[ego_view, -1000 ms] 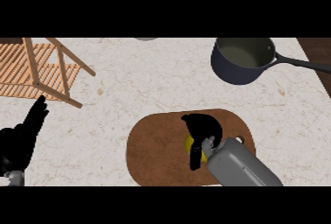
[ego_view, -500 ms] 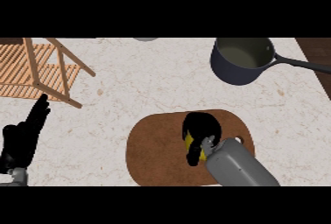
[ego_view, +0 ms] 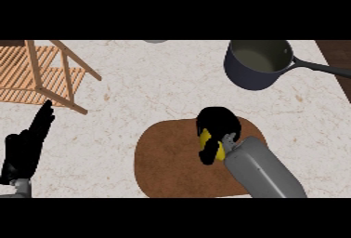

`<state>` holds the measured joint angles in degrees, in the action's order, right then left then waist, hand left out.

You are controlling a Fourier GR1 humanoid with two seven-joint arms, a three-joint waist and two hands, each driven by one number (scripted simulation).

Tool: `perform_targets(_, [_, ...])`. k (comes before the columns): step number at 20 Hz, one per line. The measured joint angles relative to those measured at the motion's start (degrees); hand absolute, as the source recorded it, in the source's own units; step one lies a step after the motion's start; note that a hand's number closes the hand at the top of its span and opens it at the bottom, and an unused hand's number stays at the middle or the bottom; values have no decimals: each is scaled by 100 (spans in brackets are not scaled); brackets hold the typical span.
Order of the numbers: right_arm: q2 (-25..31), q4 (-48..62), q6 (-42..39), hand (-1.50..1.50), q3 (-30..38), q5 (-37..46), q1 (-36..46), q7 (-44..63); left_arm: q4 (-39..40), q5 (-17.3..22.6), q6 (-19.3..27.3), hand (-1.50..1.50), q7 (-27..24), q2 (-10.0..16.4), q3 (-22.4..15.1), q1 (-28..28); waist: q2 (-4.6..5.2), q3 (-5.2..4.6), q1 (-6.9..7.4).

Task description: Pick the lemon from the cutting board and place it in the pot

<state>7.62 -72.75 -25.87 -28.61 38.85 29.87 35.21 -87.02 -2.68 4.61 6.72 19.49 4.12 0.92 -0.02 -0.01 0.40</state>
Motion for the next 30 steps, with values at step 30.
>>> perform_targets(30, [961, -1508, 2332, 150, 2451, 1178, 1050, -678, -240, -134, -217, 0, 105, -147, 197, 170, 3, 2, -4])
